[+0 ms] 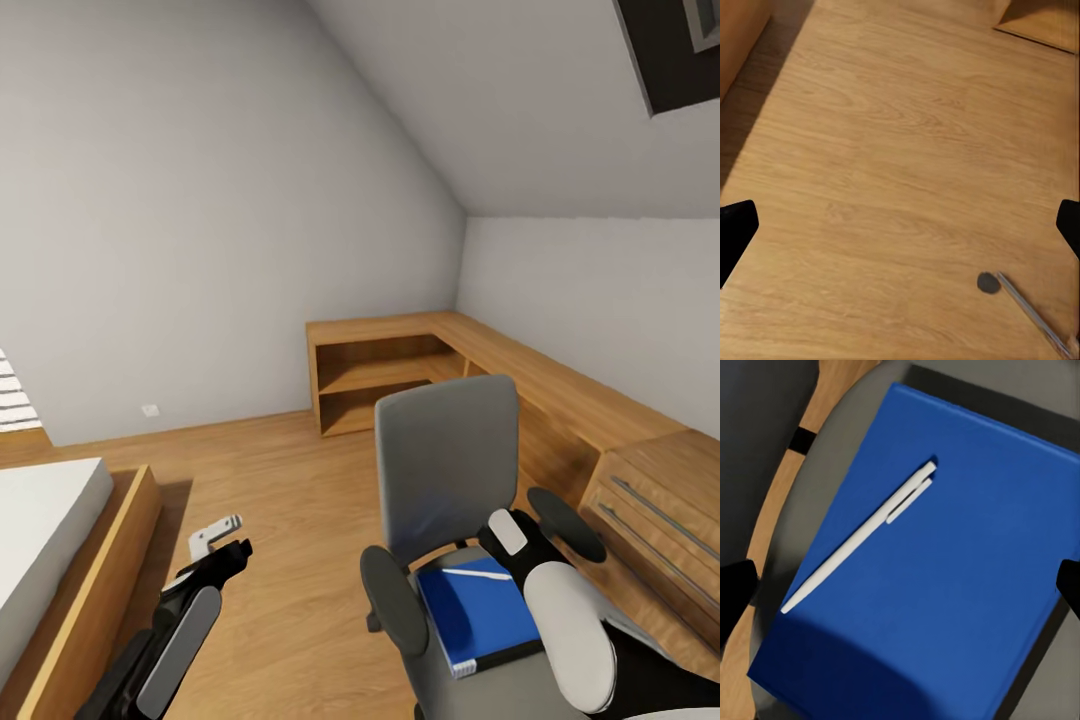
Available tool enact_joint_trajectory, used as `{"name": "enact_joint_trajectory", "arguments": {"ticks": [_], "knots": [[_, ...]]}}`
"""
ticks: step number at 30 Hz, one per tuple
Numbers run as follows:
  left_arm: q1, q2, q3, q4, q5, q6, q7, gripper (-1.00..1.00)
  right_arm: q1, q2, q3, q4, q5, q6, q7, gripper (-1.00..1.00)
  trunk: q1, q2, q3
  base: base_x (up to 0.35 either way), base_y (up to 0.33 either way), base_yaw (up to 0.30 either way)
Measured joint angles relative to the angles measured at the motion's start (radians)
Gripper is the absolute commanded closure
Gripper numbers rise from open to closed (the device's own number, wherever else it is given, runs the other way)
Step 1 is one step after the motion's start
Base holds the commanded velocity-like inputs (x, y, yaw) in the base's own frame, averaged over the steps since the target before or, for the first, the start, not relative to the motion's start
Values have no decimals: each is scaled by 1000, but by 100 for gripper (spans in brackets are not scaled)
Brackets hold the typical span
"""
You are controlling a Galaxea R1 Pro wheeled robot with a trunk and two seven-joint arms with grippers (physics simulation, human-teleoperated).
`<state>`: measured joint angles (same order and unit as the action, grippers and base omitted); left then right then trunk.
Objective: In the bedroom, organize the workspace by keeping the computer under the desk, ensuring the monitor is on the desk, placing the keyboard on the desk next to the monitor, placing the mouse on the desk next to the keyboard, moving the folder from the swivel chair onto the desk next to the mouse, stacking the notebook on top of the folder with the pen on top of the notebook, and positioning the swivel chair next to the desk.
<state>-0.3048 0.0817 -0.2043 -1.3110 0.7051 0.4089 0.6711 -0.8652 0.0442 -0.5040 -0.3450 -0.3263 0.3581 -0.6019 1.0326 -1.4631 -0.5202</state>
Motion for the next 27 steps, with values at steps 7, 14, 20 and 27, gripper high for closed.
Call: {"name": "enact_joint_trajectory", "arguments": {"ticks": [7,14,20,27], "knots": [[40,0,-3,-80,1,4,0,-100,0,1,0,-1,0,1,-2,-100,27,-49,-22,0,0,0],[44,0,-6,-92,2,5,0,-100,0,3,2,-2,-1,5,-3,-100,54,-98,-44,0,0,0],[45,0,-6,-91,2,4,0,-100,0,4,5,-2,0,6,-3,-100,77,-140,-63,0,0,0],[45,0,-6,-87,2,4,0,-100,0,3,6,-2,4,4,2,-100,96,-175,-78,0,0,0]]}}
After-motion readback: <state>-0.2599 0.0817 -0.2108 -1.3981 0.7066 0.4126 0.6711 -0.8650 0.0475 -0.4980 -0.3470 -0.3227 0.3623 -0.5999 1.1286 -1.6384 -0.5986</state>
